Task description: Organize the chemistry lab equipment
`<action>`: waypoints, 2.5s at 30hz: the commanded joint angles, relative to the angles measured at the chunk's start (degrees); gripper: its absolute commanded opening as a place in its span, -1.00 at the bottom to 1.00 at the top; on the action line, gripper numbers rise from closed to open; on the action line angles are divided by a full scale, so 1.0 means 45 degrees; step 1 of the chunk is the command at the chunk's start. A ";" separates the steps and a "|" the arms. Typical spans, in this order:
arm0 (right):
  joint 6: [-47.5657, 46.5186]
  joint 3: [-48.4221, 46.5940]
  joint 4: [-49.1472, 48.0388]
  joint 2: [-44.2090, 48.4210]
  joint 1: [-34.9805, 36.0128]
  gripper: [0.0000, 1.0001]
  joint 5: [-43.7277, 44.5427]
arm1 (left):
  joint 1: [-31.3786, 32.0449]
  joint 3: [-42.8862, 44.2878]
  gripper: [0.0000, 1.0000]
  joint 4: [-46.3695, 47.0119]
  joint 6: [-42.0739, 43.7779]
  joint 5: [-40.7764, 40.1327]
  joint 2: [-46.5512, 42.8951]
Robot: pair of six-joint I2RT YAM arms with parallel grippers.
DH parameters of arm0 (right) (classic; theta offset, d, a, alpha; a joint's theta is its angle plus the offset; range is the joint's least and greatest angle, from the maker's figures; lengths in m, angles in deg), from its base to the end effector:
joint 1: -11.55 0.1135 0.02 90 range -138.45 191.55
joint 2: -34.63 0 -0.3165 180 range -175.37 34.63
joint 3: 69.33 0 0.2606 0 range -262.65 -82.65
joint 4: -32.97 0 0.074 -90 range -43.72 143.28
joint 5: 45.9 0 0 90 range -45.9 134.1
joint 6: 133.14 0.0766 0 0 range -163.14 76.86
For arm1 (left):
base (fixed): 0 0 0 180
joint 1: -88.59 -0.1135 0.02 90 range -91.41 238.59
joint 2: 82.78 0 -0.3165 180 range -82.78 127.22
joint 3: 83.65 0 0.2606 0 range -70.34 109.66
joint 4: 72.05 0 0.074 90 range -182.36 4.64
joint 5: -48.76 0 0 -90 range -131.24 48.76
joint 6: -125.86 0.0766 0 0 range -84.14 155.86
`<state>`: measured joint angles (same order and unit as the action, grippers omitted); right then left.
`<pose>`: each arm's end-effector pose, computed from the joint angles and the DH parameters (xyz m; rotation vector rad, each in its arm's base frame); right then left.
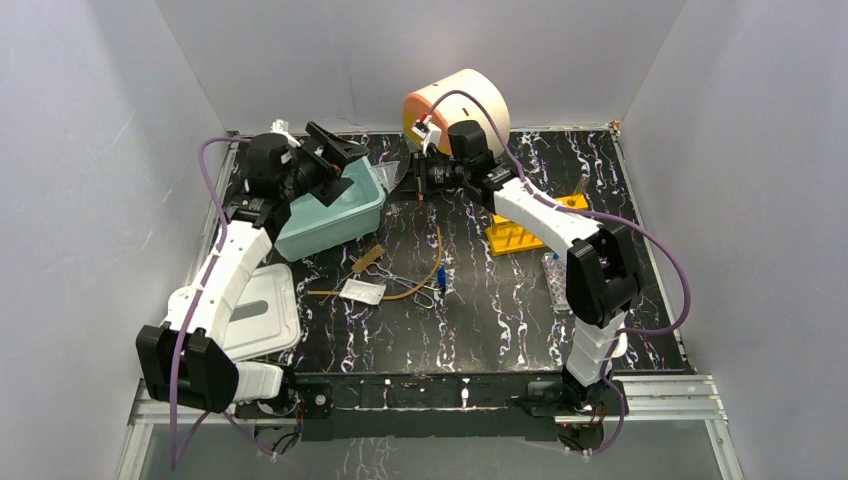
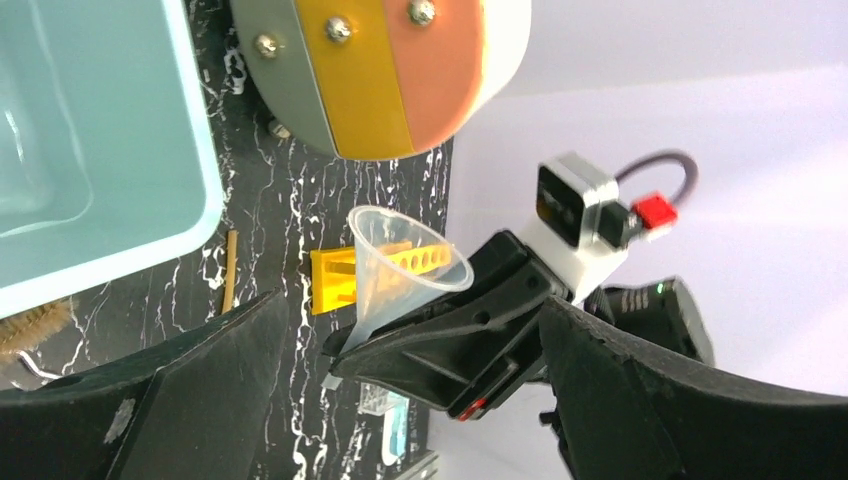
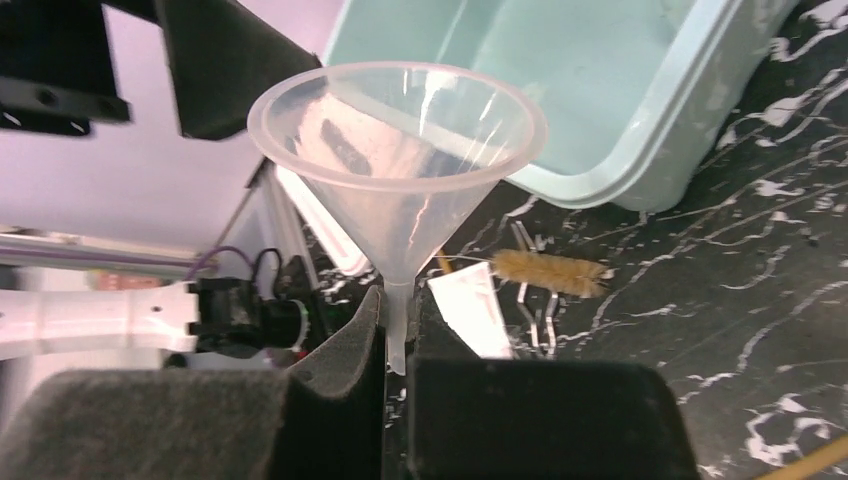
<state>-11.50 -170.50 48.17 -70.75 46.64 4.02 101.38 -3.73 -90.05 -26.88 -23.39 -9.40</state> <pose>0.3717 0.3214 0.3555 -0.5867 2.0191 1.4128 0.3189 -0.0965 0.4173 -0.5861 1.8410 -1.1974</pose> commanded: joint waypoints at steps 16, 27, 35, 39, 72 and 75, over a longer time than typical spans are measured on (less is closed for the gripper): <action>-0.8453 -0.0310 0.0804 0.1420 0.0936 -0.86 0.3497 | -0.0768 0.1618 0.31 -0.2909 -0.1144 0.3264 0.1999; -0.9876 -0.0076 0.0641 0.1632 0.1269 -0.83 0.3894 | -0.0852 0.1004 -0.46 -0.2096 -0.1465 0.3742 0.1868; -0.9763 -0.0150 0.0861 0.1621 0.1284 -0.48 0.4582 | -0.0998 0.1171 -1.00 -0.2379 -0.0965 0.3958 0.1976; -0.9231 -0.0021 0.0988 0.1952 0.1259 0.20 0.4939 | -0.1520 0.1287 -1.00 -0.2752 -0.0478 0.3765 0.1884; -0.6699 0.2034 0.1554 0.4105 0.1154 0.52 0.6087 | -0.3383 0.0264 -1.00 -0.0111 0.1672 -0.4603 0.4007; -0.6722 0.1849 0.1670 0.4033 0.1152 0.53 0.6264 | -0.3027 0.0441 -1.00 -0.0136 0.1694 -0.5661 0.4295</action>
<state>-41.84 -161.45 56.92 -53.48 52.06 30.80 85.80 -4.84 -90.82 -19.06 -39.74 9.81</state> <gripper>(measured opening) 0.761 0.029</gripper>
